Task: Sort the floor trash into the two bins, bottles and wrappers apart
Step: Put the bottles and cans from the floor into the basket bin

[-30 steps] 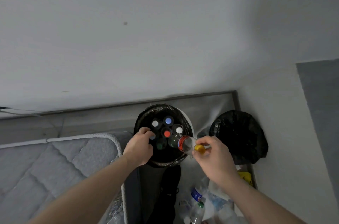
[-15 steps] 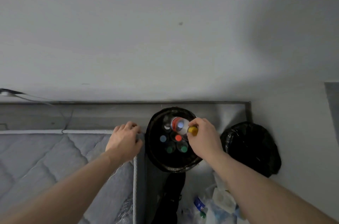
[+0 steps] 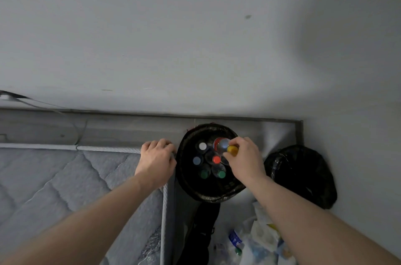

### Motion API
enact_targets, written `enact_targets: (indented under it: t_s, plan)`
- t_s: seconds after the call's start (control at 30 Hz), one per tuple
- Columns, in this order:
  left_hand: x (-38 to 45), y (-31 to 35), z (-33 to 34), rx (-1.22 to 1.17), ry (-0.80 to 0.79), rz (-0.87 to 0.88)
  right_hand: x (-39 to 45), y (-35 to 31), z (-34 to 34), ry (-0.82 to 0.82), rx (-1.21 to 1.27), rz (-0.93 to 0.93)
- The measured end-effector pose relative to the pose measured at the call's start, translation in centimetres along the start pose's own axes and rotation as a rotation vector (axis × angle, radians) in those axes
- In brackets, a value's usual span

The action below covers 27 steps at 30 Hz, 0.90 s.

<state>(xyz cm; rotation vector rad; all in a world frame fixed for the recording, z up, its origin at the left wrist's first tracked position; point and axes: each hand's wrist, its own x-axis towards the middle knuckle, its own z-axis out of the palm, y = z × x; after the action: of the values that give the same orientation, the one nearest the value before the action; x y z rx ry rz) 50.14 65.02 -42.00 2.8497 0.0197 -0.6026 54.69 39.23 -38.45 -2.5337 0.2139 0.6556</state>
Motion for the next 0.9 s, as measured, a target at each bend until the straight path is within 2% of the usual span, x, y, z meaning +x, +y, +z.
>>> enact_targets:
  t_s: [0.13, 0.37, 0.6, 0.73, 0.9]
  plan:
    - [0.1, 0.0, 0.3, 0.003, 0.020, -0.002, 1.2, -0.6, 0.9, -0.073, -0.060, -0.053]
    - [0.4, -0.2, 1.1, 0.027, 0.052, 0.002, 3.4, -0.3, 2.7, -0.042, -0.098, -0.009]
    - [0.4, -0.5, 1.7, 0.041, 0.104, 0.033, 5.8, -1.3, 4.3, -0.016, -0.124, -0.069]
    - [0.5, -0.5, 2.0, 0.043, 0.120, 0.036, 5.6, -0.9, 6.1, -0.054, -0.208, -0.123]
    - [0.6, -0.5, 2.2, 0.071, 0.121, 0.034, 6.6, 0.0, 7.4, -0.040, -0.223, -0.081]
